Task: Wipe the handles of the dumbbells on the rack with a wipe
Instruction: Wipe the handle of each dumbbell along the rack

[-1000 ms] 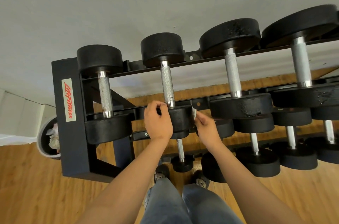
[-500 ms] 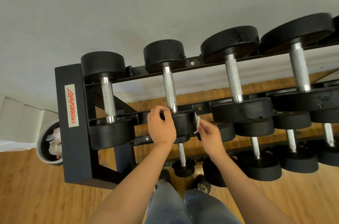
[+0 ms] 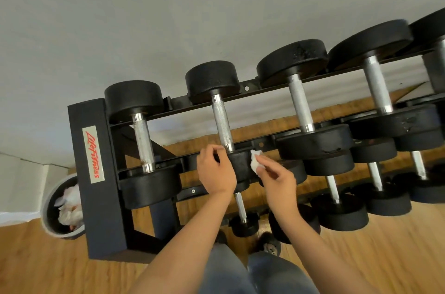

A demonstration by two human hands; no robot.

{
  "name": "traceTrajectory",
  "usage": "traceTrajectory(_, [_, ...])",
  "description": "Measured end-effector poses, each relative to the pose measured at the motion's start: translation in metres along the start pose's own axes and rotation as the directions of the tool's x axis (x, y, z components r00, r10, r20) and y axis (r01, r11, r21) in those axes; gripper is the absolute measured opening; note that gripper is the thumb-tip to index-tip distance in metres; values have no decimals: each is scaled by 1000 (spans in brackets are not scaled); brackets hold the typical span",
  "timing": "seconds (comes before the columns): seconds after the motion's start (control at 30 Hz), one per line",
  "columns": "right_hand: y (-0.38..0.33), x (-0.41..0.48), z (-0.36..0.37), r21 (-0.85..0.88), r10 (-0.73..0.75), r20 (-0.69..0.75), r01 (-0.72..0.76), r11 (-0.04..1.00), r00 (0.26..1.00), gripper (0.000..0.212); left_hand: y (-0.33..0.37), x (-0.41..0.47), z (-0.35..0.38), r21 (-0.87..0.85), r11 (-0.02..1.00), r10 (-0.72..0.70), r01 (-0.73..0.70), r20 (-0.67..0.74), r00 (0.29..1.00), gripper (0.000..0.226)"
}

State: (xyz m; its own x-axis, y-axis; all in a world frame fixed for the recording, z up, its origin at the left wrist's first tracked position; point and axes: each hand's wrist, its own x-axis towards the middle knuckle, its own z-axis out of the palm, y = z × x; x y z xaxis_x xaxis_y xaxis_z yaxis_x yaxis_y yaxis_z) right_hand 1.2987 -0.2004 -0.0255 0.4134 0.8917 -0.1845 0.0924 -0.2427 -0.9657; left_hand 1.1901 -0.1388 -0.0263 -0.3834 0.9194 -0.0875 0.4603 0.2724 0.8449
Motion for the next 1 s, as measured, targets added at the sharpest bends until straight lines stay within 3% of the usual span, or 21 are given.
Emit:
traceTrajectory(0.13, [-12, 7, 13, -111, -126, -55, 119, 987, 990, 35, -2, 0, -1, -54, 998, -14, 14, -1, 1000, 22])
traceTrajectory(0.3, [-12, -28, 20, -205, -166, -76, 148, 968, 983, 37, -3, 3, -4, -97, 995, -5, 12, 69, 998, 20])
traceTrajectory(0.4, [-19, -28, 29, -282, -262, -39, 241, 929, 964, 37, -10, 10, -15, -178, 979, -67, 104, 202, 977, 25])
traceTrajectory(0.5, [-27, -14, 30, -334, -287, -11, 267, 904, 958, 32, -12, 19, -31, -214, 946, -147, 242, 382, 913, 29])
traceTrajectory(0.7, [-22, -41, 38, -460, -349, 26, 321, 828, 937, 28, -10, 20, -54, -212, 957, -56, 198, 535, 843, 28])
traceTrajectory(0.83, [-34, -22, 42, -492, -361, 119, 371, 787, 925, 26, -19, 22, -72, -166, 986, 79, 21, 576, 814, 21])
traceTrajectory(1.0, [-33, -32, 46, -535, -396, 69, 369, 760, 915, 27, -20, 14, -100, -122, 926, 359, -357, 578, 733, 42])
